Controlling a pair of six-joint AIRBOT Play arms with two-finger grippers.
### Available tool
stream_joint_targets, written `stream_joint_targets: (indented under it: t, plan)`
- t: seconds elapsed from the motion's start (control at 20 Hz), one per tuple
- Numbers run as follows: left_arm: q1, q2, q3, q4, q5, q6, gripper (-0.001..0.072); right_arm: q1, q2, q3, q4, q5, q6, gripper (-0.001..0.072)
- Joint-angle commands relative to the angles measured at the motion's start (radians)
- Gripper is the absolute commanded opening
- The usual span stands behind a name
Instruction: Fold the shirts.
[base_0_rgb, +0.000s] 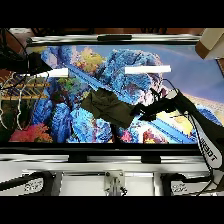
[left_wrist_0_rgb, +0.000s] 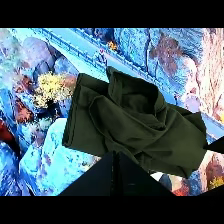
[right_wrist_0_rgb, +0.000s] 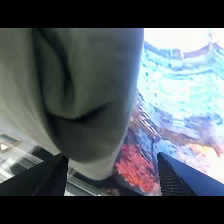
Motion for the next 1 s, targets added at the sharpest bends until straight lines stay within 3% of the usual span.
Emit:
stream_joint_targets:
  t: [0.0,0.05,0.15,0.2,0.35,0.45,0.8,0.95]
  plan:
    - [0.000,0.000,0.000,0.001,0.001,-0.016,0.0032,0.054,-0.045,-0.043,0.109,-0.140,-0.037,0.0657]
    - [0.000,0.000,0.000,0.001,0.000,-0.021,0.0033,0.070,-0.055,-0.043,0.141,-0.183,-0.038,0.0582]
    - [0.000,0.000,0.000,0.001,-0.002,-0.020,0.0033,0.089,-0.058,-0.041,0.209,-0.257,-0.075,0.0196]
    - [0.000,0.000,0.000,0.001,-0.003,-0.020,0.0032,0.089,-0.056,-0.030,0.266,-0.262,-0.137,0.0109]
    - [0.000,0.000,0.000,0.001,-0.003,-0.019,0.0032,0.048,-0.001,0.067,0.349,-0.206,-0.288,0.0059]
    - [0.000,0.000,0.000,0.001,-0.002,-0.019,0.0033,0.010,0.072,0.172,0.338,-0.153,-0.294,0.0059]
    - [0.000,0.000,0.000,0.001,-0.002,-0.007,0.0032,-0.164,0.256,0.507,0.080,0.024,-0.006,0.0059]
    - [0.000,0.000,0.000,0.001,-0.002,0.011,0.0033,-0.235,0.258,0.562,0.076,0.054,-0.002,0.0059]
